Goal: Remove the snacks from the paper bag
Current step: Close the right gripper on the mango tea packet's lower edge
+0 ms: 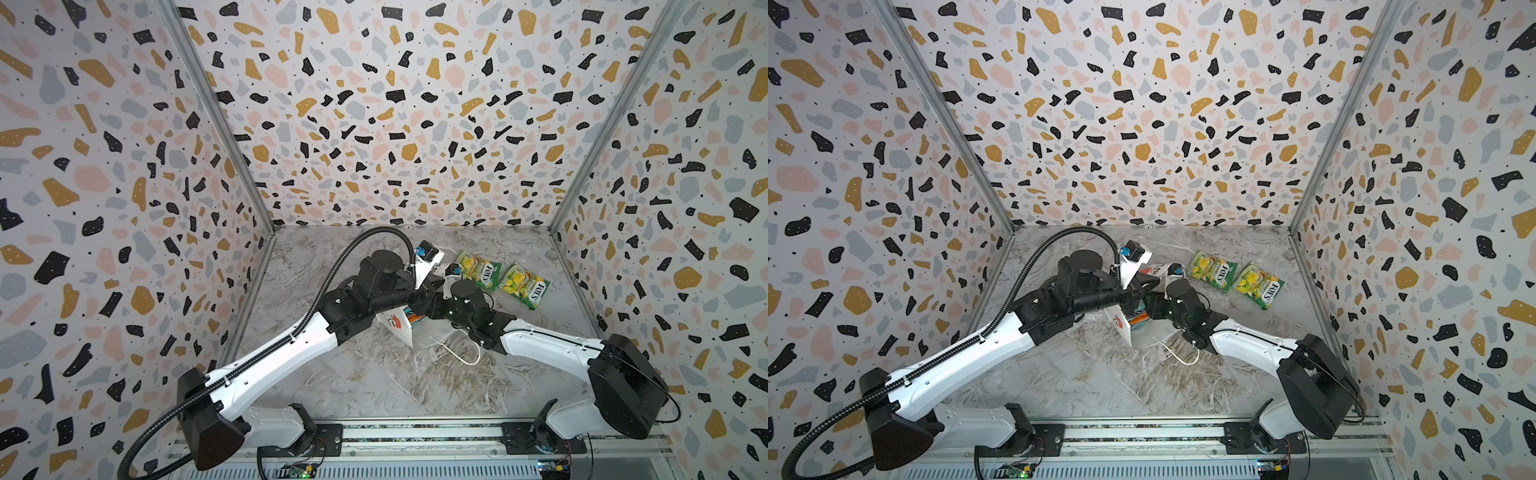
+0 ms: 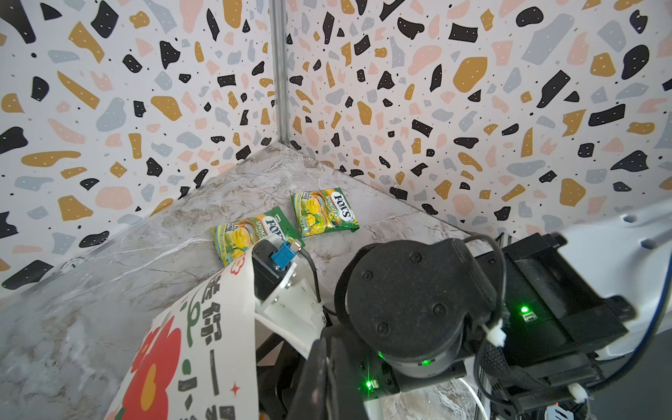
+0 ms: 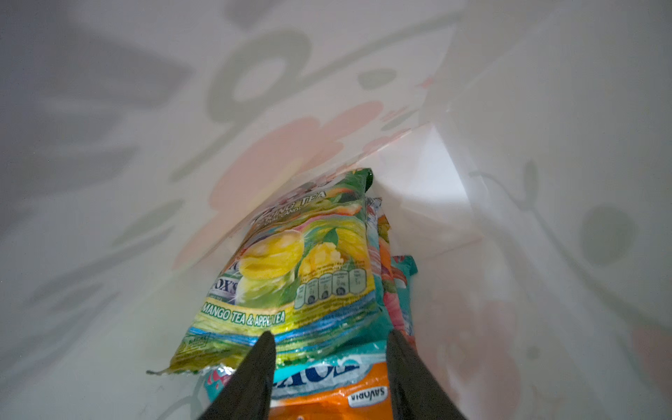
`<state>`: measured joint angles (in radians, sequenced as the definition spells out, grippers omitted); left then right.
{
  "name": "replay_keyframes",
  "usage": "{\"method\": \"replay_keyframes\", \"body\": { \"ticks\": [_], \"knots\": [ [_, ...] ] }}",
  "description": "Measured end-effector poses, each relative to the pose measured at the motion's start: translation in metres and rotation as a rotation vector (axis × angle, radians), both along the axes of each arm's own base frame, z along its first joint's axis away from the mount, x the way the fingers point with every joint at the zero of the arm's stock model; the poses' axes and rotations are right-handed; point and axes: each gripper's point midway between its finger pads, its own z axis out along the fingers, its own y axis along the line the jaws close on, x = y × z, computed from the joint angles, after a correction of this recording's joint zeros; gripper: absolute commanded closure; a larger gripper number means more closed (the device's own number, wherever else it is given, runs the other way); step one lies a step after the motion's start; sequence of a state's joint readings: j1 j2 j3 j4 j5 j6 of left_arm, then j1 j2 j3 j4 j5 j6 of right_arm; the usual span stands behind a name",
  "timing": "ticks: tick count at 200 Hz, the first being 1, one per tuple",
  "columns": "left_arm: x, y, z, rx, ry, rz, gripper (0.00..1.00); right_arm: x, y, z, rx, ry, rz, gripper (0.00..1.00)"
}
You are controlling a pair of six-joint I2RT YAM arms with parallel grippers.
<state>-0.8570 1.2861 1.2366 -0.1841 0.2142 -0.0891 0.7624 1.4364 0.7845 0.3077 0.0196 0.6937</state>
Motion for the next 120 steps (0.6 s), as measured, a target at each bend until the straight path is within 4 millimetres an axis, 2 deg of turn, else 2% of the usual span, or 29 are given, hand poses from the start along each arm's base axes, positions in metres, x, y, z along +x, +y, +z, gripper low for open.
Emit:
{"method": "replay_keyframes", "body": {
  "ticks": [55, 90, 120],
  "knots": [
    [-0.01, -0.008, -0.002, 0.013, -0.005, -0.009, 1.0, -0.004, -0.006, -0.01, 0.012, 0.016, -0.004, 0.49],
    [-0.015, -0.016, -0.013, 0.04, 0.005, -0.024, 1.0, -0.002, -0.003, -0.008, 0.035, 0.015, 0.0, 0.49],
    [-0.018, -0.021, -0.02, 0.06, 0.012, -0.035, 1.0, 0.002, -0.002, -0.016, 0.028, 0.031, -0.01, 0.48]
  ]
}}
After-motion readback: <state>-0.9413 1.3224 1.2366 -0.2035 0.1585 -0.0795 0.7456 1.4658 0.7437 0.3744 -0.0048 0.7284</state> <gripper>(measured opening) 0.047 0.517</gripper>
